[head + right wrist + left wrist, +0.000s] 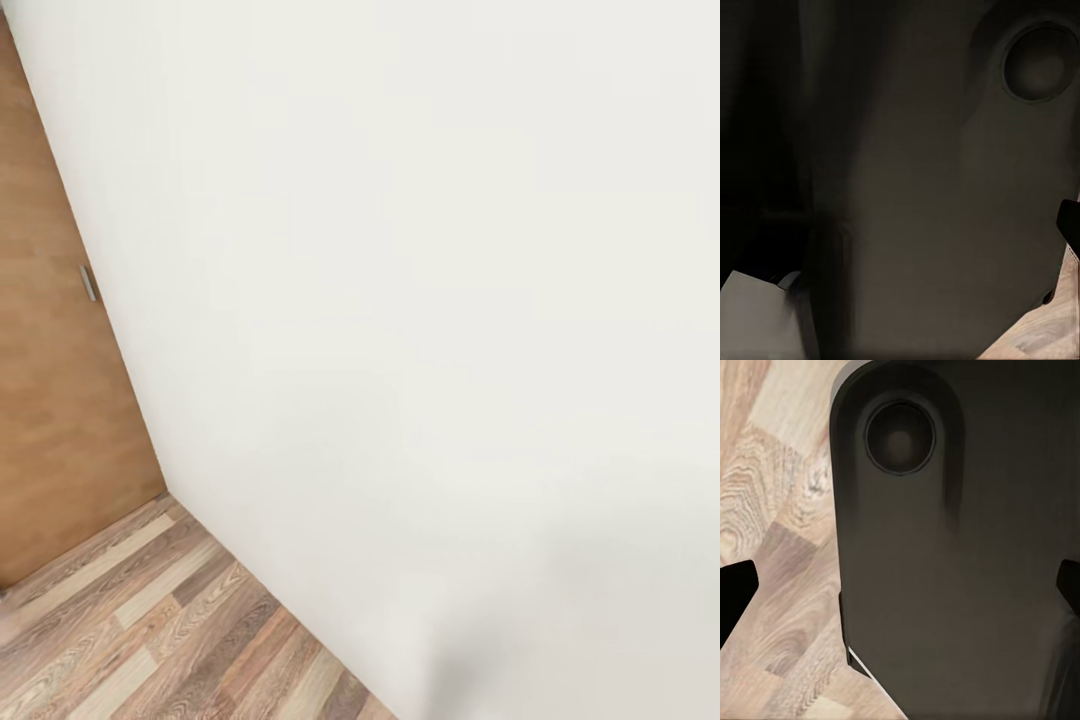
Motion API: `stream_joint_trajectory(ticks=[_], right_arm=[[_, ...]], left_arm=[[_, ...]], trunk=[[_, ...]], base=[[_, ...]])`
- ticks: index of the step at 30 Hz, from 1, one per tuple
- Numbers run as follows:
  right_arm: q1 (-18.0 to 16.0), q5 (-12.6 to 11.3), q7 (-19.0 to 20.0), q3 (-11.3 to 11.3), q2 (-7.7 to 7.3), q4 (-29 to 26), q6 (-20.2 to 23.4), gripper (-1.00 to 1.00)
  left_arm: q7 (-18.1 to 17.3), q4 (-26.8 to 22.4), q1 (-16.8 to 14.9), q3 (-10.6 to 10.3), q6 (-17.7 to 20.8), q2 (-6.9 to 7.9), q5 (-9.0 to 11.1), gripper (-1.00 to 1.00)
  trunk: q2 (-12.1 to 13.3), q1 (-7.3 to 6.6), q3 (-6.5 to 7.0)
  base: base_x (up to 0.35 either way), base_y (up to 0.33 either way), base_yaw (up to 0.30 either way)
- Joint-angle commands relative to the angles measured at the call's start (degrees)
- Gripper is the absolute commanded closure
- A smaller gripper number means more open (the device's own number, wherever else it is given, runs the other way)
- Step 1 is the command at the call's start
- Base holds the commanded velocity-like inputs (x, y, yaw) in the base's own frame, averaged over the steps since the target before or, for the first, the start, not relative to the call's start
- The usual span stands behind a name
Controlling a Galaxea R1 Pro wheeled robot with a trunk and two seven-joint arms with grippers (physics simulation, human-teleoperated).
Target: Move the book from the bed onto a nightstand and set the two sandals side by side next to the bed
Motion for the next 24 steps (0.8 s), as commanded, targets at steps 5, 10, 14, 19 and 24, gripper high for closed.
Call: stream_joint_trajectory(ticks=[5, 10, 14, 19, 24], right_arm=[[0.0, 0.1, 0.1, 0.0, 0.00, 0.0, -0.1, -1.00], [0.0, 0.1, 0.1, 0.0, 0.00, 0.0, -0.1, -1.00], [0.0, 0.1, 0.1, 0.0, 0.00, 0.0, -0.1, -1.00], [0.0, 0.1, 0.1, 0.0, 0.00, 0.0, -0.1, -1.00], [0.0, 0.1, 0.1, -0.1, 0.00, 0.0, -0.1, -1.00]], left_arm=[[0.0, 0.1, 0.0, 0.0, -0.2, -0.05, -0.1, -1.00], [0.0, 0.1, 0.0, 0.0, -0.2, -0.12, -0.1, -1.00], [0.0, 0.1, 0.0, 0.0, -0.2, -0.15, -0.1, -1.00], [0.0, 0.1, 0.0, 0.0, -0.2, -0.15, -0.1, -1.00], [0.0, 0.1, 0.0, 0.0, -0.2, -0.12, -0.1, -1.00]], trunk=[[0.0, 0.00, -0.05], [0.0, 0.00, -0.05], [0.0, 0.00, -0.05], [0.0, 0.00, -0.05], [0.0, 0.00, -0.05]], base=[[0.000, 0.000, 0.289], [0.000, 0.000, 0.289], [0.000, 0.000, 0.289], [0.000, 0.000, 0.289], [0.000, 0.000, 0.289]])
